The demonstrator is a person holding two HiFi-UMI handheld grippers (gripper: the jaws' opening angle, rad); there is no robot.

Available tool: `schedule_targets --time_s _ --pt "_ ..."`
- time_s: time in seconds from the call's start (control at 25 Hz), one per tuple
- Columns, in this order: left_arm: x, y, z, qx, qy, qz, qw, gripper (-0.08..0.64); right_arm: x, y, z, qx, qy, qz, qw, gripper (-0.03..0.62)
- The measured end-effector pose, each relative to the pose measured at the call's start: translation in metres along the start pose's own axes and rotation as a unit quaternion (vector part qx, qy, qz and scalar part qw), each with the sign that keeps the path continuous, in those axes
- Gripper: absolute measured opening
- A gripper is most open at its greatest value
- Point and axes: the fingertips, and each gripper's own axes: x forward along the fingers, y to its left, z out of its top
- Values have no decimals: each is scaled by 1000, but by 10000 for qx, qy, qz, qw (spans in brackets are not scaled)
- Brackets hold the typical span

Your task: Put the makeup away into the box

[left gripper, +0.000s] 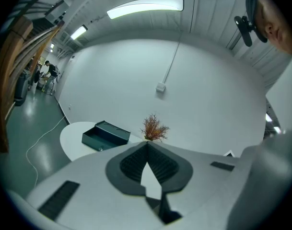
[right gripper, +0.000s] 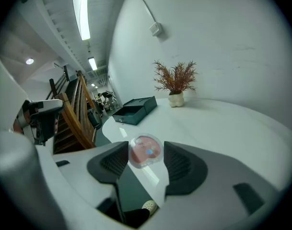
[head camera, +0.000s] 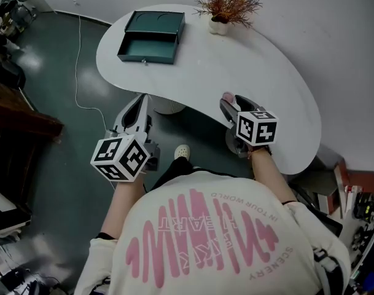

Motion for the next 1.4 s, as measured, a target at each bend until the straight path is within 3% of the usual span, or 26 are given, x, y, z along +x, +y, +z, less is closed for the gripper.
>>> schedule_targets --time_s 0.28,0.76,1.04,1.4 --pt "-41 12 -22 -84 -18 326 9994 2 -2 30 -24 -192 25 323 9993 233" --pt "-30 21 -13 -36 -24 2 10000 2 14 51 -14 -427 85 368 9984 233" --pt "-4 67 18 -4 43 -164 9999 3 54 67 18 -231 -87 209 9995 233" --pt "25 142 62 -51 36 -220 9997 3 114 111 59 -367 -101 115 9992 233"
